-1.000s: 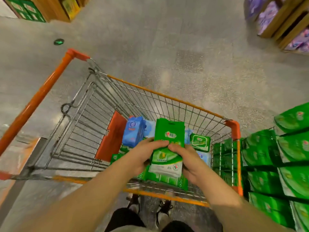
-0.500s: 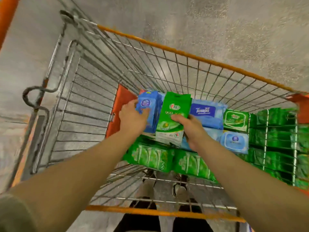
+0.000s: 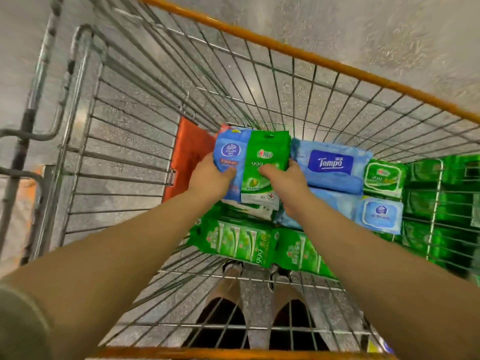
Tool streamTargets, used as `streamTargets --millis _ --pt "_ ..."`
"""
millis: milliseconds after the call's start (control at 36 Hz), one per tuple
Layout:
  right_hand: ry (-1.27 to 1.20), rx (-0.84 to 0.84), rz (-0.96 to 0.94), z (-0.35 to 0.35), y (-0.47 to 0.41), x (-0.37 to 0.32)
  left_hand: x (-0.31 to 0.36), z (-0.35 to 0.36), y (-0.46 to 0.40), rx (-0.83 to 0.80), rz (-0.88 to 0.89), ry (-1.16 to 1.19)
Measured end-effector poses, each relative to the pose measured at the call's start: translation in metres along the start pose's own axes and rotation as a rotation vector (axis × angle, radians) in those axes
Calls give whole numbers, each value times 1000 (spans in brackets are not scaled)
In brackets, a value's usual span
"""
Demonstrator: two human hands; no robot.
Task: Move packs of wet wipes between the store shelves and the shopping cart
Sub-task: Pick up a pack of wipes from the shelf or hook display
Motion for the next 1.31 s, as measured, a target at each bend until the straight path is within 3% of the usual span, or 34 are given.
streamTargets --millis 111,194,472,667,861,1083,1306 --pt "167 135 -45 -8 3 -2 4 -2 0 -42 -19 -14" --pt "270 178 -94 -15 10 -10 12 -10 -1 13 -5 -18" --pt "626 160 -152 -64 56 -52 75 -37 25 -29 154 -322" --pt "887 195 -245 -142 130 -92 169 -48 81 -189 414 -443" --pt "979 393 -315 -227 223 -113 269 -16 165 -284 771 -603" --pt "977 598 -248 -311 363 -68 334 52 301 -367 1104 -723" --pt "852 803 -64 -371 526 68 317 131 485 -542 1429 -836"
Point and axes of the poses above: each hand's wrist, its own y-axis away from the middle knuckle, its own z-axis out of the palm, x = y × z, the point moved 5 cm from there along -y, towards the middle knuckle, and after that the axes turned 8 degrees about y, right-handed, at the moved point
